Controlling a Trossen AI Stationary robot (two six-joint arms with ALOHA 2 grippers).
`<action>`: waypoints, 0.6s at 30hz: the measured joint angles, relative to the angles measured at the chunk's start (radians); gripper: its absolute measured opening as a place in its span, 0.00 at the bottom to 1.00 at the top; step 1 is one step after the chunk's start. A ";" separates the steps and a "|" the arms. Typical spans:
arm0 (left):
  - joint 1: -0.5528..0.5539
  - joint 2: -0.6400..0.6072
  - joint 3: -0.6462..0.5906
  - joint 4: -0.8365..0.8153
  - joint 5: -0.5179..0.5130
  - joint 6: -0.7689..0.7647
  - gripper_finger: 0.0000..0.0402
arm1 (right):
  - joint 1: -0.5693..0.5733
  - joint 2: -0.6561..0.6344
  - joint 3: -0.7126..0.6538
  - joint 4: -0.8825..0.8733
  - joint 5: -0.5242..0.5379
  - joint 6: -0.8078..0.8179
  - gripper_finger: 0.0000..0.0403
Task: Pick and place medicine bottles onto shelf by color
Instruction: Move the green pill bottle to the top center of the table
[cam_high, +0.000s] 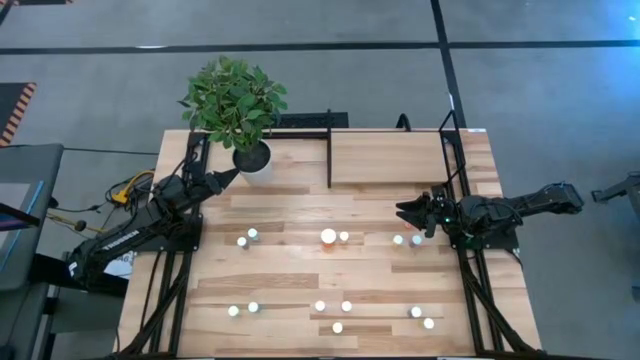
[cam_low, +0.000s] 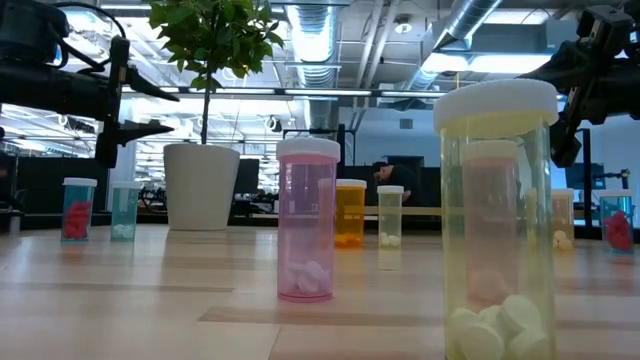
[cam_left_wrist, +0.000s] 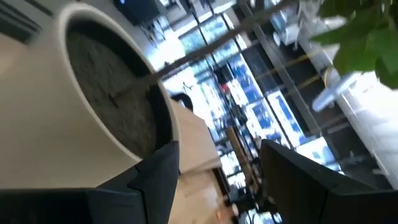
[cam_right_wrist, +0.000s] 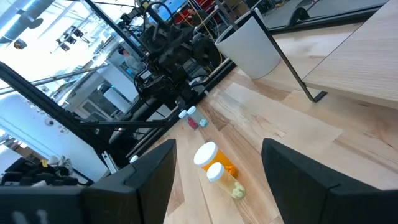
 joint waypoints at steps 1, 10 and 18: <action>0.001 0.000 0.000 0.002 -0.004 0.007 0.53 | 0.000 0.000 0.000 0.000 0.000 0.000 0.65; -0.003 0.000 0.008 0.025 0.058 0.098 0.53 | 0.000 0.000 0.000 0.000 0.000 0.000 0.65; -0.056 0.094 0.117 0.006 0.028 0.107 0.53 | 0.000 0.000 0.000 0.000 0.000 0.000 0.65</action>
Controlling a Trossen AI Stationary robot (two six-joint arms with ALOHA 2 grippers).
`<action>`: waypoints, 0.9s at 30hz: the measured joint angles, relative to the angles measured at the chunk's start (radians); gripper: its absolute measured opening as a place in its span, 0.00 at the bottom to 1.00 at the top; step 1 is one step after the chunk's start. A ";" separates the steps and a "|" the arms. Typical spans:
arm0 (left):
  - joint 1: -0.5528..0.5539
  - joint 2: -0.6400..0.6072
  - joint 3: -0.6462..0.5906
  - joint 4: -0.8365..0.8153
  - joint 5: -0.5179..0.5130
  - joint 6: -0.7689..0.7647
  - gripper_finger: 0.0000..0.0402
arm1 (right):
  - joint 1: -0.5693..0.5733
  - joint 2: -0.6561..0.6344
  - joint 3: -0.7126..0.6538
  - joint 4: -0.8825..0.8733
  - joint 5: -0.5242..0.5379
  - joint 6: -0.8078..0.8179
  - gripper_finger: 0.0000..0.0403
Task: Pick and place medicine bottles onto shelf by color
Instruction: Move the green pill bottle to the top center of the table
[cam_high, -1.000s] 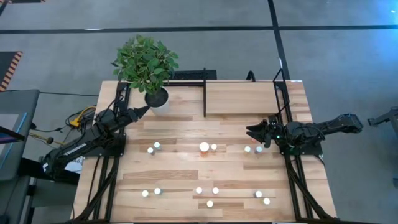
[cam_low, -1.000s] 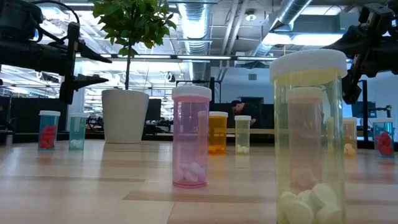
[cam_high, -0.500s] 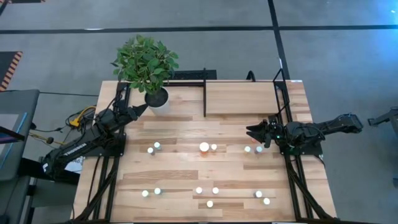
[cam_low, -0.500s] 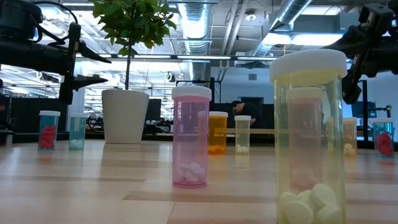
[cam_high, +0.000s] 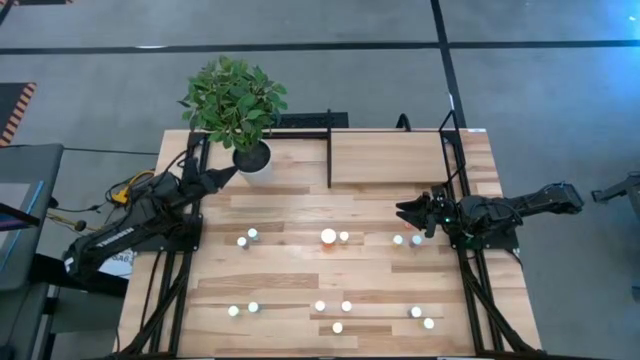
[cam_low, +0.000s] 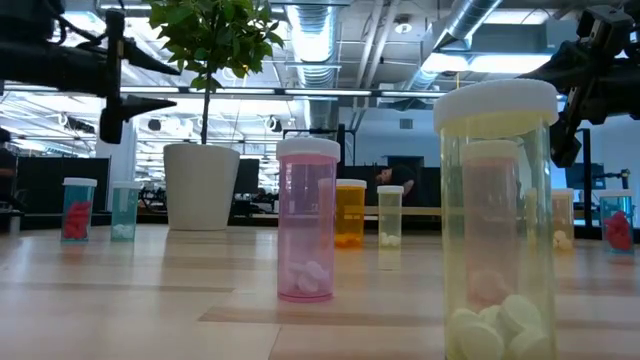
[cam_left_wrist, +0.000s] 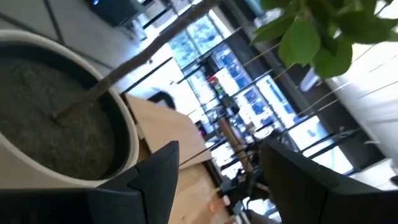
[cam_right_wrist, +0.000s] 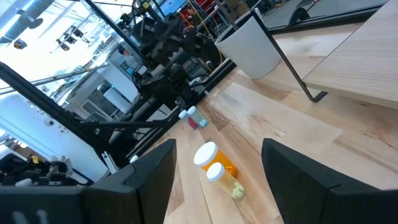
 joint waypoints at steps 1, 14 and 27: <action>-0.010 0.032 0.016 -0.004 -0.006 -0.003 0.53 | 0.000 0.000 0.000 0.000 0.000 0.000 0.65; -0.135 0.586 0.433 -0.458 -0.008 -0.039 0.53 | 0.000 0.000 0.000 0.000 0.000 0.000 0.65; -0.350 1.074 0.770 -0.870 -0.013 -0.316 0.53 | 0.000 0.000 0.000 0.000 0.000 0.000 0.65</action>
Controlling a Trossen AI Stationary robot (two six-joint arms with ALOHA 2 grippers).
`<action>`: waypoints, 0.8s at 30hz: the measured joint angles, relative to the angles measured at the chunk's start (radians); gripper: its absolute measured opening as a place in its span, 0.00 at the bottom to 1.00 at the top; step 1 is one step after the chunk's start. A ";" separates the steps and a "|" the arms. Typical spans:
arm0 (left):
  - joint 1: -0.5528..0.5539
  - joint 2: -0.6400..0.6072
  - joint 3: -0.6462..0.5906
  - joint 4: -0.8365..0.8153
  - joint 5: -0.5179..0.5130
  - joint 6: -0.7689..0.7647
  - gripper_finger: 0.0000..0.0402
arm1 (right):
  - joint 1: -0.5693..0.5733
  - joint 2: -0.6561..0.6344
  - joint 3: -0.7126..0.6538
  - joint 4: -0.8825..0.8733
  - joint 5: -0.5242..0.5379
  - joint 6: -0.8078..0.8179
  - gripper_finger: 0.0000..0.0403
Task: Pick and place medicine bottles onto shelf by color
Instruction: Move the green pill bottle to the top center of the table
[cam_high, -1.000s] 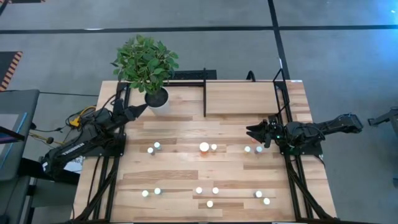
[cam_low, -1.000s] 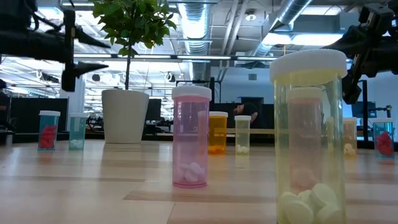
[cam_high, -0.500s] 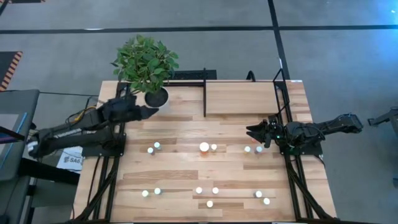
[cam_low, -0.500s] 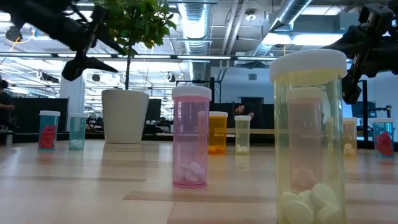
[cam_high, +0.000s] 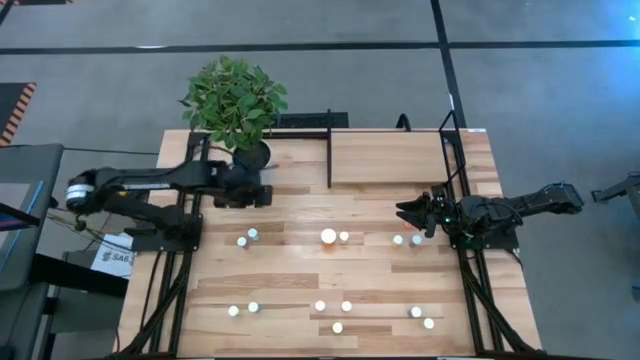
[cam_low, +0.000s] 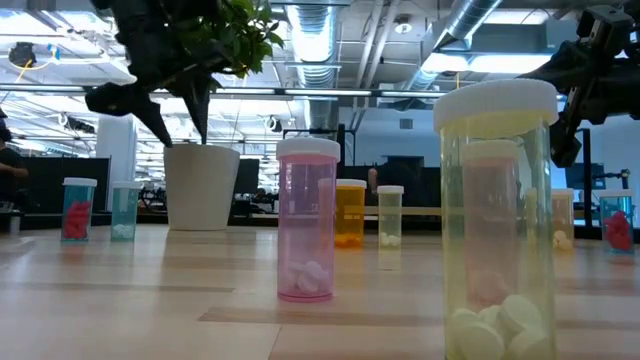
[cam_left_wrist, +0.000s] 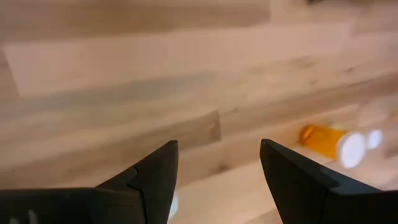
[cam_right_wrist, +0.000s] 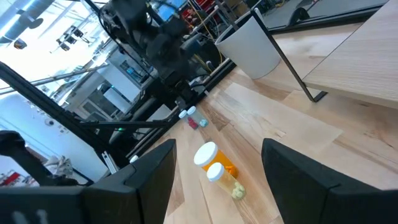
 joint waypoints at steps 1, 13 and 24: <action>-0.020 0.026 0.021 -0.019 -0.002 -0.023 0.53 | 0.000 0.000 0.000 0.000 0.000 0.000 0.65; -0.259 0.220 0.136 -0.211 -0.104 -0.386 0.53 | 0.000 0.000 0.000 0.000 0.000 0.000 0.65; -0.302 0.324 0.136 -0.264 -0.132 -0.457 0.53 | 0.000 0.000 0.000 -0.004 0.000 0.000 0.65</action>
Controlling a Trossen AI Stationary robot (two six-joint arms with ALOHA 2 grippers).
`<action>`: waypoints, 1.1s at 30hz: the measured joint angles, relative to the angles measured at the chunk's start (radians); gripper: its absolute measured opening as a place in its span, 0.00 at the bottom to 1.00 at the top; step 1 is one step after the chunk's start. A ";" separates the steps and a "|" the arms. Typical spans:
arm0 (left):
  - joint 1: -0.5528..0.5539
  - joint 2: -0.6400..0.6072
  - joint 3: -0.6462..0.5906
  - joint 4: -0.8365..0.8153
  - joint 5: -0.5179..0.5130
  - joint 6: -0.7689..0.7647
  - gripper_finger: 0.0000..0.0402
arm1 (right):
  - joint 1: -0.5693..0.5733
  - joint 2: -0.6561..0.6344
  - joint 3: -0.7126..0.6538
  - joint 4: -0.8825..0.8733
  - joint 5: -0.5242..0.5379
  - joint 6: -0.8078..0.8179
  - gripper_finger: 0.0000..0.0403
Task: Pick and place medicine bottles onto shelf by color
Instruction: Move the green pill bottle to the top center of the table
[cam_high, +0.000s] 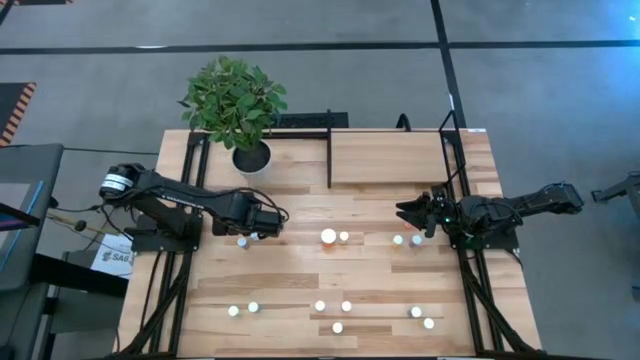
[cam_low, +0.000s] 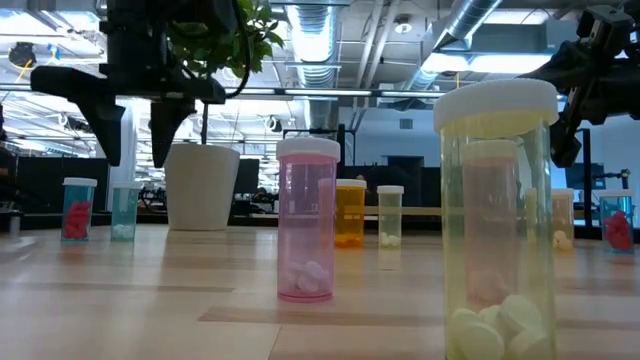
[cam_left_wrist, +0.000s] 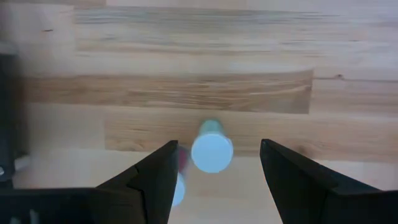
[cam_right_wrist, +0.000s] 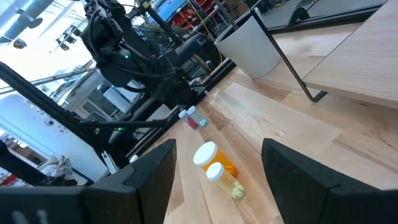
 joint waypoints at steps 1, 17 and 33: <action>0.000 0.015 0.000 0.010 -0.001 0.000 0.53 | 0.000 0.000 0.000 -0.003 0.000 0.000 0.65; 0.003 0.112 -0.001 0.019 0.002 -0.014 0.54 | 0.000 0.000 0.000 -0.013 0.000 0.000 0.65; -0.011 0.113 -0.070 0.101 0.032 0.003 0.53 | 0.000 0.000 0.000 -0.015 0.000 0.000 0.65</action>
